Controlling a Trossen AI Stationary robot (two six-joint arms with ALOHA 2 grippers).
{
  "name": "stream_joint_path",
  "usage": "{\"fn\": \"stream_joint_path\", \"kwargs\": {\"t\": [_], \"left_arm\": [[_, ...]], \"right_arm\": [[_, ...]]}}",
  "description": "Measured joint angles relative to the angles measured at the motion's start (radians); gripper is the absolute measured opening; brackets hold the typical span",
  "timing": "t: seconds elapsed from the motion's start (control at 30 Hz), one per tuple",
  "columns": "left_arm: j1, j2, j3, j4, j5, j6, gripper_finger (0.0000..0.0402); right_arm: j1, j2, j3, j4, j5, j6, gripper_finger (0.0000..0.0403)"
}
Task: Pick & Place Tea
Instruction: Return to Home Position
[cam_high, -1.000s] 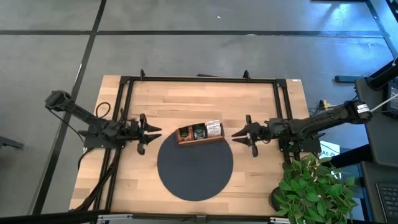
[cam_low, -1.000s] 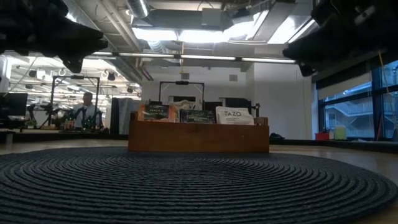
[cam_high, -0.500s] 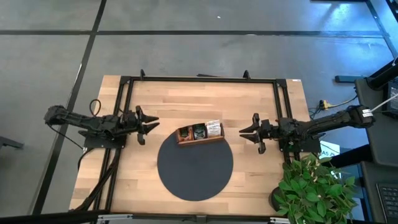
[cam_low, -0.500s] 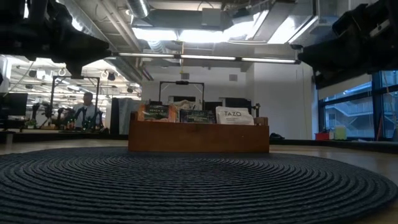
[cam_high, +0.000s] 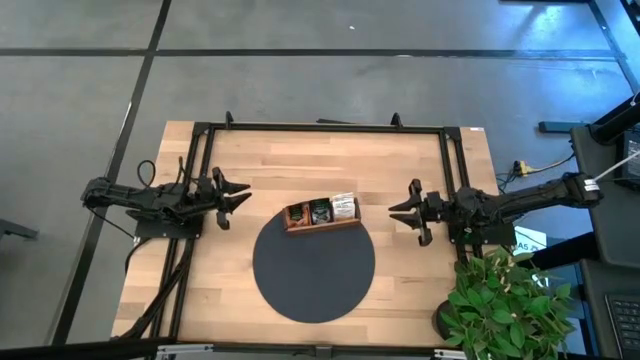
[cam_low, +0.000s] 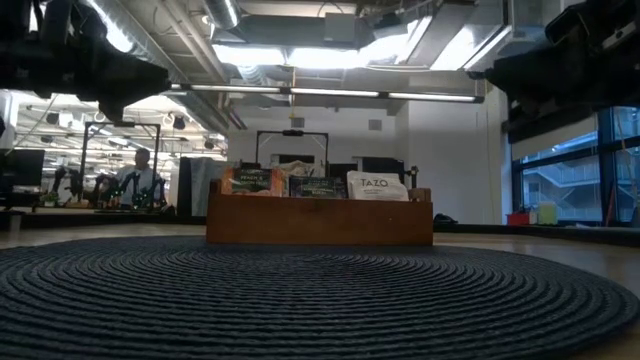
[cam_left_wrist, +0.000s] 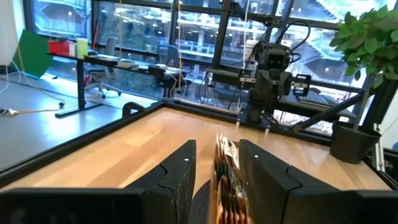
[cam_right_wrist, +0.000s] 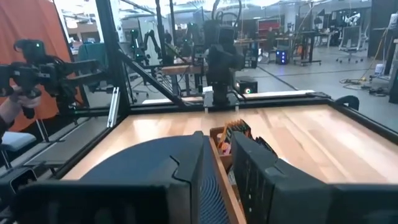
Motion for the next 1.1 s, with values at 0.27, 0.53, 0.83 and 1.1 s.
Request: {"fn": "stream_joint_path", "kwargs": {"t": [0.27,0.53,0.83,1.1], "left_arm": [[0.001,0.0,0.0,-0.001,-0.017,0.0,0.0114],[0.001,0.0,0.0,-0.001,-0.017,0.0,0.0114],[0.001,0.0,0.0,-0.002,-0.018,0.017,0.0116],[0.001,0.0,0.0,-0.001,-0.019,0.02,0.0112]], "right_arm": [[0.0,-0.052,0.0,-0.021,0.0,-0.078,0.0084],[-0.003,-0.116,0.0,-0.13,0.066,-0.086,0.0084],[-0.003,-0.309,0.0,-0.308,0.107,-0.078,0.0084],[-0.003,-0.494,0.0,-0.458,0.107,-0.074,0.0084]]}}
